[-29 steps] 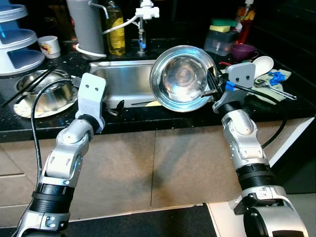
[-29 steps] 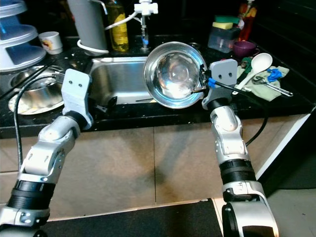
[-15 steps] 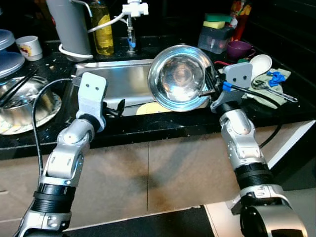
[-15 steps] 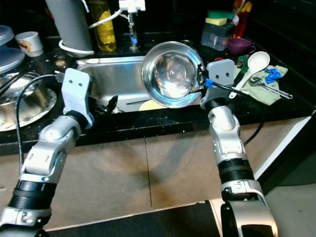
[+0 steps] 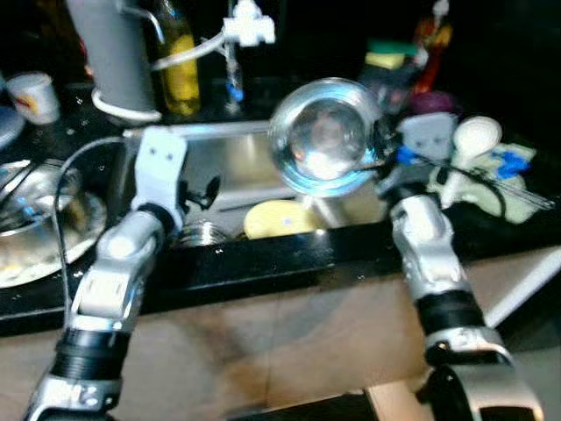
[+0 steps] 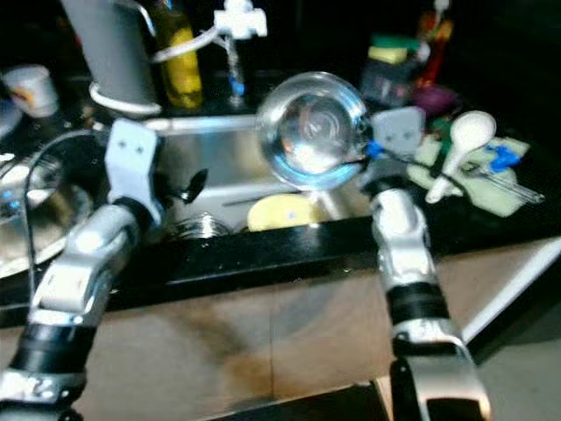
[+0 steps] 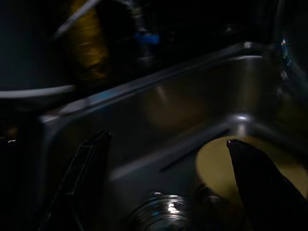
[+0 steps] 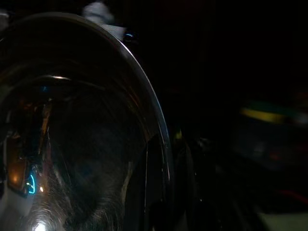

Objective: Kitchen organization

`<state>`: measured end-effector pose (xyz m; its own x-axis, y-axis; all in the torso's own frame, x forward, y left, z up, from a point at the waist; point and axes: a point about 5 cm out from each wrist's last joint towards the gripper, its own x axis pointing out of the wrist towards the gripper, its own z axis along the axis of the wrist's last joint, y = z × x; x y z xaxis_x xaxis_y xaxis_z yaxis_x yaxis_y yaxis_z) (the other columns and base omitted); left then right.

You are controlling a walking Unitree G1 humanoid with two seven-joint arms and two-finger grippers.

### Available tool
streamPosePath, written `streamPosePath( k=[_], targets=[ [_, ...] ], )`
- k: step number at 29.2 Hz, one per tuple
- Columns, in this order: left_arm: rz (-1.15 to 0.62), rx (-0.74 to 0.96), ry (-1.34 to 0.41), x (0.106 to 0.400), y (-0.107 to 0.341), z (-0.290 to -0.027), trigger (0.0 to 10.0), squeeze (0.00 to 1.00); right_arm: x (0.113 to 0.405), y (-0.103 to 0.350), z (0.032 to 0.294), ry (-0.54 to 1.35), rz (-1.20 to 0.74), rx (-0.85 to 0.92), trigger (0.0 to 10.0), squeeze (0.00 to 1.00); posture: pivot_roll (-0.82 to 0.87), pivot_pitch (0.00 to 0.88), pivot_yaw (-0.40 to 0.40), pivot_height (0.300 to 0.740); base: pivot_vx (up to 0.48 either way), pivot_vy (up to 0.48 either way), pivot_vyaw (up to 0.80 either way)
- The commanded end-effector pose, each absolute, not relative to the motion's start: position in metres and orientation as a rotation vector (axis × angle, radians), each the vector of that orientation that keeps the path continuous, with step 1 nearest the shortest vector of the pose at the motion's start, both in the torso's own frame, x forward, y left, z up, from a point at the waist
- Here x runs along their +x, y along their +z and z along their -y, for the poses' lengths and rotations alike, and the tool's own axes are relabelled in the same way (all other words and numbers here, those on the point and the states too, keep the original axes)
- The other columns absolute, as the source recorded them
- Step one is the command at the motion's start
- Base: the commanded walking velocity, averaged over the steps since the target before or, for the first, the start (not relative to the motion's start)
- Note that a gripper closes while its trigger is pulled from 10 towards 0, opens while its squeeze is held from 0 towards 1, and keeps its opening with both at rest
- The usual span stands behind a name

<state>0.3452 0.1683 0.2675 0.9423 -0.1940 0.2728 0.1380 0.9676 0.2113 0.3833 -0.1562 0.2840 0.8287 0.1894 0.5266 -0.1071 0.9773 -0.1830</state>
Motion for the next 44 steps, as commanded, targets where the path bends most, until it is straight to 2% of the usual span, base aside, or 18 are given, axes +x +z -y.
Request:
streamPosePath(
  k=[1,13,18,21,26,29,32,44],
  targets=[
    [0.299,0.203,-0.187,0.344,0.267,-0.165,10.0,0.00,0.381,0.291,0.167,0.125,0.613,-0.145,10.0,0.00,-0.01,0.113,-0.030,0.740,0.319,0.000,0.00],
    [0.248,0.242,-0.181,0.347,0.261,-0.165,10.0,0.00,0.383,0.290,0.168,0.127,0.599,-0.155,10.0,0.00,-0.01,0.110,-0.026,0.740,0.053,0.000,0.00],
    [0.249,0.274,-0.214,0.347,0.262,-0.164,10.0,0.00,0.394,0.288,0.162,0.167,0.545,-0.237,10.0,0.00,0.00,0.125,-0.031,0.740,0.000,0.000,0.00],
    [0.228,0.317,-0.309,0.346,0.261,-0.158,10.0,0.00,0.404,0.283,0.154,0.225,0.461,-0.369,10.0,0.00,0.01,0.146,-0.031,0.740,0.000,0.000,0.00],
    [0.222,0.343,-0.349,0.344,0.262,-0.156,10.0,0.00,0.408,0.280,0.151,0.251,0.414,-0.431,10.0,0.00,0.01,0.157,-0.033,0.740,0.000,0.000,0.00],
    [0.159,0.385,-0.416,0.339,0.258,-0.154,10.0,0.00,0.418,0.274,0.138,0.282,0.303,-0.581,10.0,0.00,0.04,0.196,-0.036,0.740,0.000,0.000,0.00],
    [0.135,0.393,-0.425,0.338,0.256,-0.156,10.0,0.00,0.420,0.274,0.130,0.306,0.280,-0.634,10.0,0.00,0.06,0.212,-0.036,0.740,0.000,0.000,0.00],
    [0.070,0.427,-0.533,0.331,0.255,-0.154,10.0,0.00,0.423,0.273,0.103,0.439,0.159,-0.704,10.0,0.00,0.11,0.265,-0.030,0.740,0.000,0.000,0.00]
  ],
)
